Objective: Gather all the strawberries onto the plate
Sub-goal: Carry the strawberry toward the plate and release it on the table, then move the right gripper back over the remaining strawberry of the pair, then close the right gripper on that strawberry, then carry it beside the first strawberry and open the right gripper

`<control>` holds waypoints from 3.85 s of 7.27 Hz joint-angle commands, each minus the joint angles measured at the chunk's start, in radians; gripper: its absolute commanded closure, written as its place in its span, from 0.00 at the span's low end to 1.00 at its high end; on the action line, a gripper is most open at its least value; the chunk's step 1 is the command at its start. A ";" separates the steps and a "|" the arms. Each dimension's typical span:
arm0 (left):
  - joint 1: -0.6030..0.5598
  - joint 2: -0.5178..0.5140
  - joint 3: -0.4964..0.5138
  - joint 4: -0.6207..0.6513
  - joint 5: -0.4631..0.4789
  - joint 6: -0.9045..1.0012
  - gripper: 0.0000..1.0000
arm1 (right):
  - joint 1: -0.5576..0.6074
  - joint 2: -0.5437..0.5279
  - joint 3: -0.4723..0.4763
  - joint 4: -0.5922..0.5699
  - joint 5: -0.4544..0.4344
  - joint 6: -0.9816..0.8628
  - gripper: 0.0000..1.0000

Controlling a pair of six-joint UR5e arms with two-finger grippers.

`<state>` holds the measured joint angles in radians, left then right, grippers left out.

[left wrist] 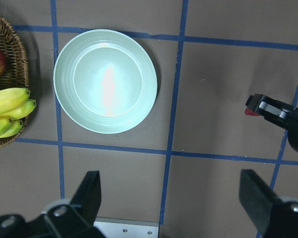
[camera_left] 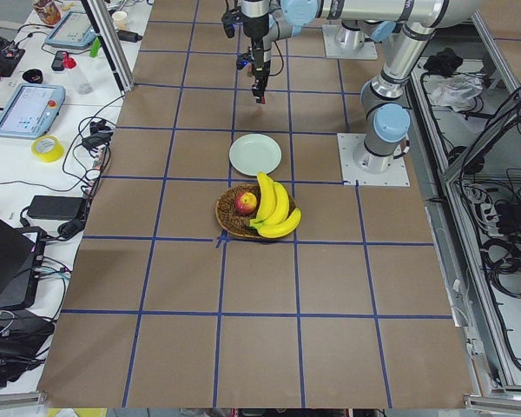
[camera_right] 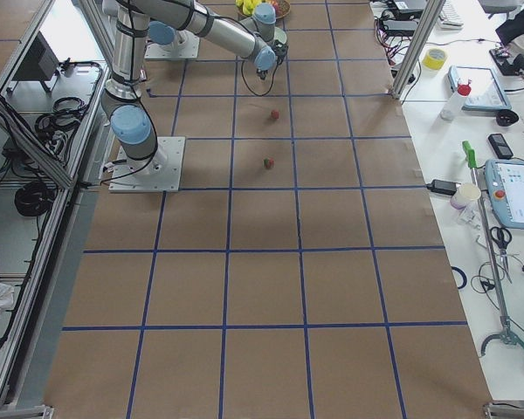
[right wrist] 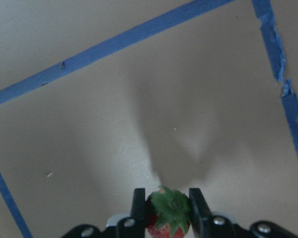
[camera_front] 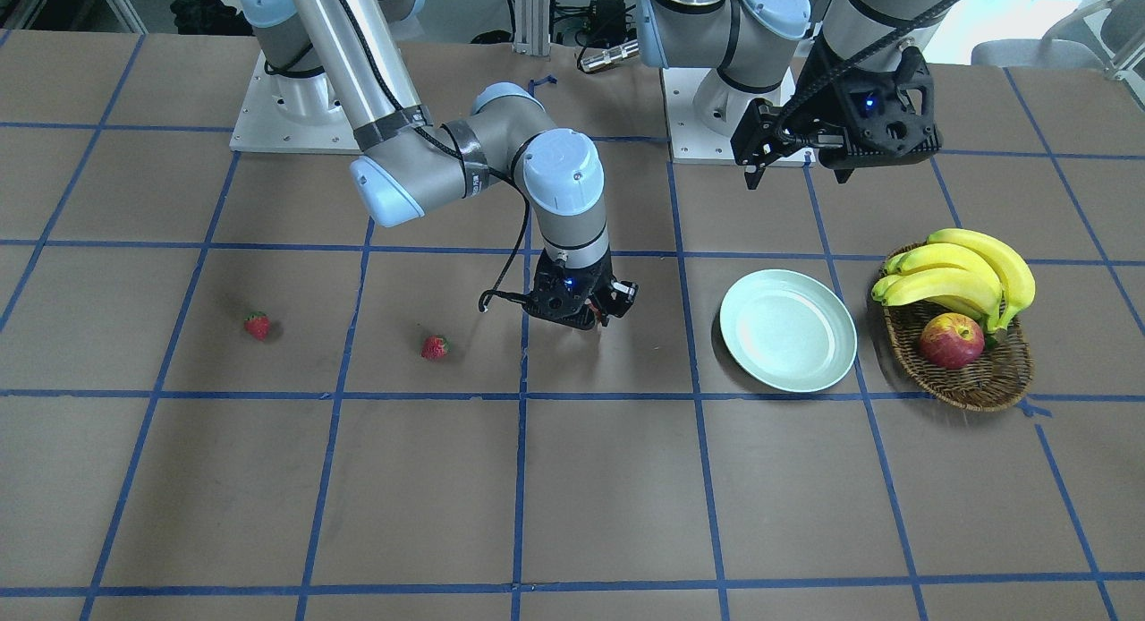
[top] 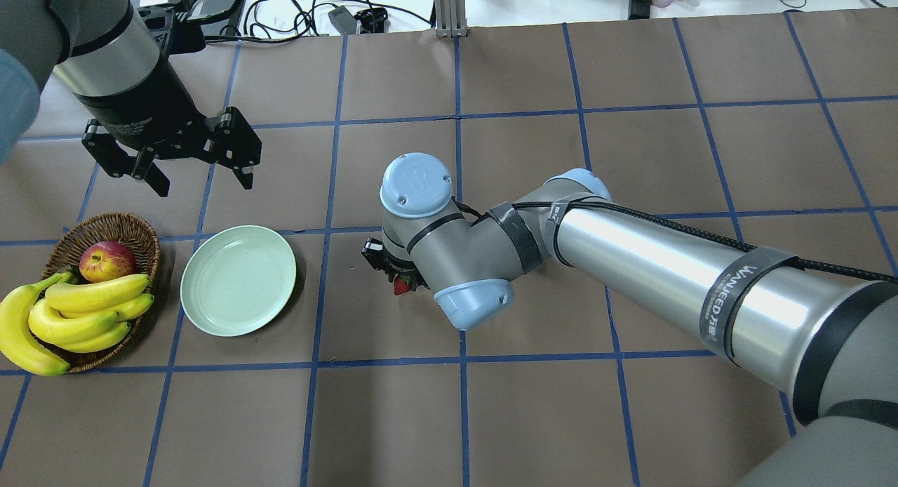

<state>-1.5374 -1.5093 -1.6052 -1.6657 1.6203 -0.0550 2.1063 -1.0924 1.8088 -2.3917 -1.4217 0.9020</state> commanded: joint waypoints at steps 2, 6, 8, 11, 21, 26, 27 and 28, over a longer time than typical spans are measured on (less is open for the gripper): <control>-0.001 0.001 -0.015 0.012 -0.003 0.003 0.00 | -0.139 -0.117 0.010 0.126 -0.087 -0.201 0.00; -0.004 0.001 -0.015 0.018 -0.005 0.004 0.00 | -0.389 -0.212 0.109 0.211 -0.198 -0.469 0.00; -0.003 0.001 -0.016 0.017 -0.002 0.004 0.00 | -0.394 -0.167 0.151 0.108 -0.140 -0.295 0.00; -0.004 0.001 -0.016 0.017 0.000 0.003 0.00 | -0.373 -0.109 0.156 0.029 -0.114 -0.100 0.00; -0.004 0.001 -0.018 0.027 -0.003 0.004 0.00 | -0.197 -0.121 0.130 0.037 -0.074 -0.179 1.00; 0.000 0.001 -0.018 0.024 0.000 0.004 0.00 | -0.077 -0.052 0.110 -0.006 0.004 -0.393 1.00; 0.000 0.001 -0.018 0.024 0.001 0.004 0.00 | -0.077 -0.047 0.112 -0.007 0.004 -0.393 0.78; 0.000 0.001 -0.018 0.024 0.000 0.004 0.00 | -0.077 -0.047 0.116 -0.006 -0.005 -0.394 0.01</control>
<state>-1.5372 -1.5079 -1.6229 -1.6411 1.6204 -0.0506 2.0280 -1.1435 1.9219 -2.3963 -1.4195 0.5116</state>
